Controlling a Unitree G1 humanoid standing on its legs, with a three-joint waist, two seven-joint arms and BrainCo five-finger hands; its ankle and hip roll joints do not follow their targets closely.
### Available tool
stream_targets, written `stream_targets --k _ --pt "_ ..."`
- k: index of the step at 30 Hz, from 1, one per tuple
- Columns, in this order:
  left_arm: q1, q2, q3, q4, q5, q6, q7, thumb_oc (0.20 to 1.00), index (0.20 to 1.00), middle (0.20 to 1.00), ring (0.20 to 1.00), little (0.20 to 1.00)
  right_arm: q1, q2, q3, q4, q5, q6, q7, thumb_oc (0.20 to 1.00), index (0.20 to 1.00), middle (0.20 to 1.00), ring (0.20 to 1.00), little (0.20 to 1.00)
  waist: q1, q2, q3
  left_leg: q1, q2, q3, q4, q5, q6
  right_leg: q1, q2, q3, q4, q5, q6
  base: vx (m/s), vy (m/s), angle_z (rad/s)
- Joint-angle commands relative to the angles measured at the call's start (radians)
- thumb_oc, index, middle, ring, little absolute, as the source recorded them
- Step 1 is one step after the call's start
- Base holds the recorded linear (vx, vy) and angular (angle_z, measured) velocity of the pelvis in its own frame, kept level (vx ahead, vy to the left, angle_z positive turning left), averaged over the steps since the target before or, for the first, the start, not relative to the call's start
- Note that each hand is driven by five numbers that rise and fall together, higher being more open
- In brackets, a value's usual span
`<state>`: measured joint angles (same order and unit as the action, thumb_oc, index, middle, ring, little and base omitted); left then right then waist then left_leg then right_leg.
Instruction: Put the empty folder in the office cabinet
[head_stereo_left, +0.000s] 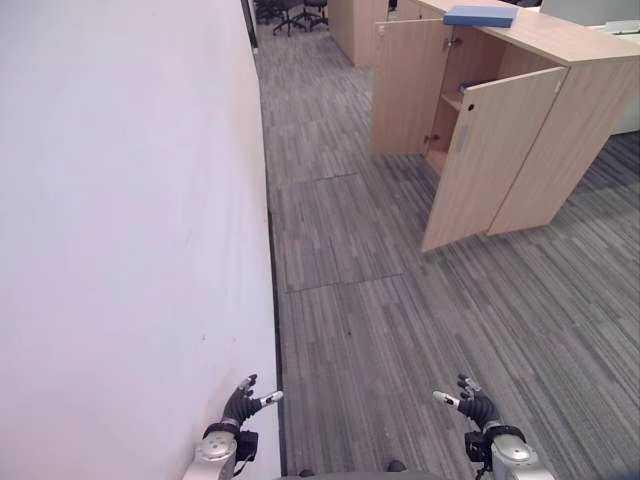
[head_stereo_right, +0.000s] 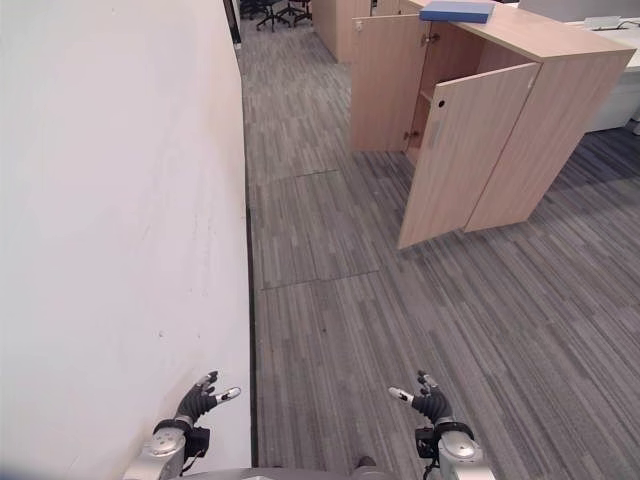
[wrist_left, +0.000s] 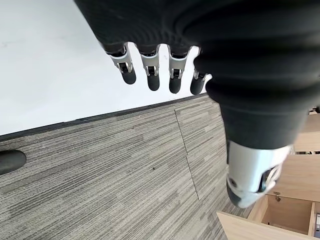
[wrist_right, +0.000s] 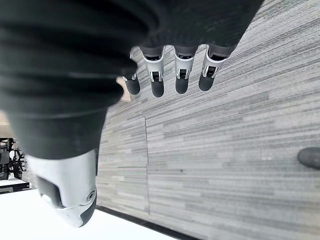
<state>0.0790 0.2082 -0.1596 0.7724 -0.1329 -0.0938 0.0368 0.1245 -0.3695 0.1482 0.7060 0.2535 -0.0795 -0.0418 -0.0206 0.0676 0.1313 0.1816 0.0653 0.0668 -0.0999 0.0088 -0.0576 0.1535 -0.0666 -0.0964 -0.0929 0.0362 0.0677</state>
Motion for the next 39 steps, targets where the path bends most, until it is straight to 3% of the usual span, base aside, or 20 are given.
stream_targets --k 1,13,21,25,27,28,30,32,33,36,37,39 --pt "-0.031 0.122 -0.011 -0.002 -0.009 -0.041 -0.007 1.000 1.000 1.000 1.000 1.000 -0.035 0.004 0.006 -0.005 -0.023 -0.027 0.005 1.000 1.000 1.000 1.000 1.000 0.020 -0.057 -0.001 0.018 0.007 -0.012 0.013 -0.066 -0.026 0.010 -0.113 0.030 0.006 -0.012 0.113 0.00 0.000 0.00" --pt "-0.042 0.124 -0.013 0.030 -0.017 -0.035 -0.009 1.000 1.000 1.000 1.000 1.000 -0.020 0.012 0.004 0.016 -0.010 -0.017 0.013 1.000 1.000 1.000 1.000 1.000 0.008 -0.050 0.007 0.011 0.023 -0.024 0.013 -0.056 -0.037 0.003 -0.093 0.037 0.016 -0.026 0.099 0.01 -0.042 0.00" --pt "-0.052 0.125 -0.015 0.061 -0.017 -0.027 -0.006 1.000 1.000 1.000 1.000 1.000 -0.020 -0.001 0.002 0.031 -0.007 -0.021 0.014 1.000 1.000 1.000 1.000 1.000 -0.003 -0.036 0.016 0.012 0.071 -0.032 0.016 -0.033 -0.059 -0.020 -0.049 0.059 0.069 -0.066 0.070 0.02 -0.112 0.00" --pt "-0.063 0.129 -0.021 0.056 -0.035 -0.026 -0.005 1.000 1.000 1.000 1.000 1.000 -0.029 -0.016 0.006 0.030 -0.001 -0.033 0.006 1.000 1.000 1.000 1.000 1.000 0.001 -0.050 0.057 -0.080 0.101 -0.052 0.182 -0.031 -0.081 -0.039 -0.018 0.062 0.125 -0.099 0.032 -0.04 -0.142 0.07" --pt "-0.084 0.132 -0.031 0.050 -0.040 -0.025 -0.004 1.000 1.000 1.000 1.000 1.000 -0.041 -0.023 0.003 0.028 0.004 -0.042 0.002 1.000 1.000 1.000 1.000 1.000 0.004 -0.061 0.094 -0.175 0.100 -0.082 0.337 0.038 -0.098 -0.036 -0.005 0.049 0.147 -0.109 0.011 -0.04 -0.221 0.15" --pt "-0.093 0.132 -0.035 0.053 -0.046 -0.027 -0.001 1.000 1.000 1.000 1.000 1.000 -0.051 -0.029 0.008 0.025 0.003 -0.039 -0.001 1.000 1.000 1.000 1.000 1.000 0.011 -0.077 0.115 -0.244 0.094 -0.096 0.468 0.106 -0.090 -0.029 0.000 0.049 0.167 -0.123 -0.007 0.04 -0.219 0.37" --pt "-0.097 0.130 -0.037 0.057 -0.048 -0.027 0.004 1.000 1.000 1.000 1.000 1.000 -0.053 -0.031 0.008 0.022 0.004 -0.035 -0.004 1.000 1.000 1.000 1.000 1.000 0.011 -0.083 0.119 -0.288 0.088 -0.100 0.519 0.119 -0.082 -0.032 -0.002 0.046 0.182 -0.133 -0.013 0.09 -0.119 0.22" --pt "-0.093 0.126 -0.036 0.050 -0.056 -0.028 0.007 1.000 1.000 1.000 1.000 1.000 -0.074 -0.039 0.025 0.029 0.003 -0.029 -0.009 1.000 1.000 1.000 1.000 1.000 0.061 -0.079 0.124 -0.407 -0.001 -0.110 0.430 0.060 -0.048 -0.010 0.014 0.081 0.206 -0.177 -0.021 0.26 -0.057 -0.27" --pt "-0.093 0.126 -0.036 0.049 -0.056 -0.028 0.007 1.000 1.000 1.000 1.000 1.000 -0.073 -0.039 0.025 0.029 0.003 -0.030 -0.009 1.000 1.000 1.000 1.000 1.000 0.062 -0.082 0.126 -0.403 -0.004 -0.108 0.431 0.057 -0.047 -0.007 0.011 0.081 0.208 -0.182 -0.020 0.27 -0.008 -0.41" --pt "-0.097 0.119 -0.043 0.068 -0.054 -0.026 0.011 1.000 1.000 1.000 1.000 1.000 -0.104 -0.042 0.041 0.031 0.015 -0.038 -0.016 1.000 1.000 1.000 1.000 1.000 0.101 -0.054 0.130 -0.452 -0.046 -0.169 0.235 0.144 -0.051 0.048 0.055 0.117 0.199 -0.227 -0.025 0.31 0.002 -0.30" --pt "-0.104 0.119 -0.038 0.076 -0.057 -0.029 0.017 1.000 1.000 1.000 1.000 1.000 -0.134 -0.041 0.055 0.037 0.017 -0.040 -0.028 1.000 1.000 1.000 1.000 1.000 0.133 -0.045 0.132 -0.510 -0.060 -0.186 0.156 0.161 -0.050 0.078 0.079 0.156 0.185 -0.242 -0.035 0.31 -0.029 -0.03" --pt "-0.106 0.121 -0.034 0.081 -0.060 -0.032 0.021 1.000 1.000 1.000 1.000 1.000 -0.146 -0.039 0.064 0.047 0.018 -0.043 -0.032 1.000 1.000 1.000 1.000 1.000 0.149 -0.052 0.134 -0.518 -0.072 -0.198 0.118 0.168 -0.049 0.096 0.082 0.181 0.183 -0.256 -0.040 0.33 0.011 -0.59"
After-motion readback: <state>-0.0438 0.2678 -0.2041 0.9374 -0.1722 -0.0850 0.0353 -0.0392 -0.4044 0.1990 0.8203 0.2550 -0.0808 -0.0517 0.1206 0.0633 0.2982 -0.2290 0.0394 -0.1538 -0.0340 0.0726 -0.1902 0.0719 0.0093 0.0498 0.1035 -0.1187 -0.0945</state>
